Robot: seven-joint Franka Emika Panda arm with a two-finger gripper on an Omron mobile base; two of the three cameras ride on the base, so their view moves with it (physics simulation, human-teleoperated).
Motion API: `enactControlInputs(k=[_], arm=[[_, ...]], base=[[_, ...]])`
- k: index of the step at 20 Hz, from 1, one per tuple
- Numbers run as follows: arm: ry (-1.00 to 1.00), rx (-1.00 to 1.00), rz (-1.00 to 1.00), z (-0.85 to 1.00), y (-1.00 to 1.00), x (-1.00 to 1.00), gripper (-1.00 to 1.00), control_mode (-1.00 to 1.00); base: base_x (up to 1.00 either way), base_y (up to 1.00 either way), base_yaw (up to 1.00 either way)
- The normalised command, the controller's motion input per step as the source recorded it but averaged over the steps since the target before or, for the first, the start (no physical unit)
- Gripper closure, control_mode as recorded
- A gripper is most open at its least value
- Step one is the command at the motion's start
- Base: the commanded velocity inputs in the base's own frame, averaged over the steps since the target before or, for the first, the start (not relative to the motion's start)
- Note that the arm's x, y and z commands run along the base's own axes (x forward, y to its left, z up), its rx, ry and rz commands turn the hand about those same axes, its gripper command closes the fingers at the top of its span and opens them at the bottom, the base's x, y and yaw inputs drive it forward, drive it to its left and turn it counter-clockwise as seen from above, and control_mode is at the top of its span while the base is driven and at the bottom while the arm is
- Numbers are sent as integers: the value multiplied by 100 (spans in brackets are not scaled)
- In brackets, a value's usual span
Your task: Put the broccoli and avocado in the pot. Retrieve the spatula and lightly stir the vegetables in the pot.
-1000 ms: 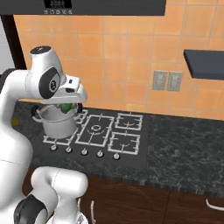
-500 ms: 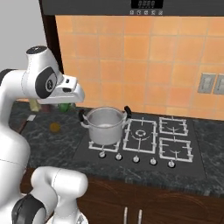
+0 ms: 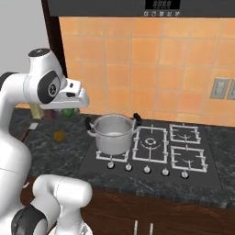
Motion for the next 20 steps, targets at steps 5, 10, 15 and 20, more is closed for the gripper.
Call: enactControlInputs(k=[5, 10, 15, 20], arm=[[0, 0, 0, 0, 0, 0, 100, 100], [0, 0, 0, 0, 0, 0, 100, 100], [8, 0, -1, -17, -5, 2, 100, -100], [13, 7, -6, -42, -27, 55, 100, -100]], base=[[44, 36, -5], [73, 35, 0], [2, 0, 0], [0, 0, 0]])
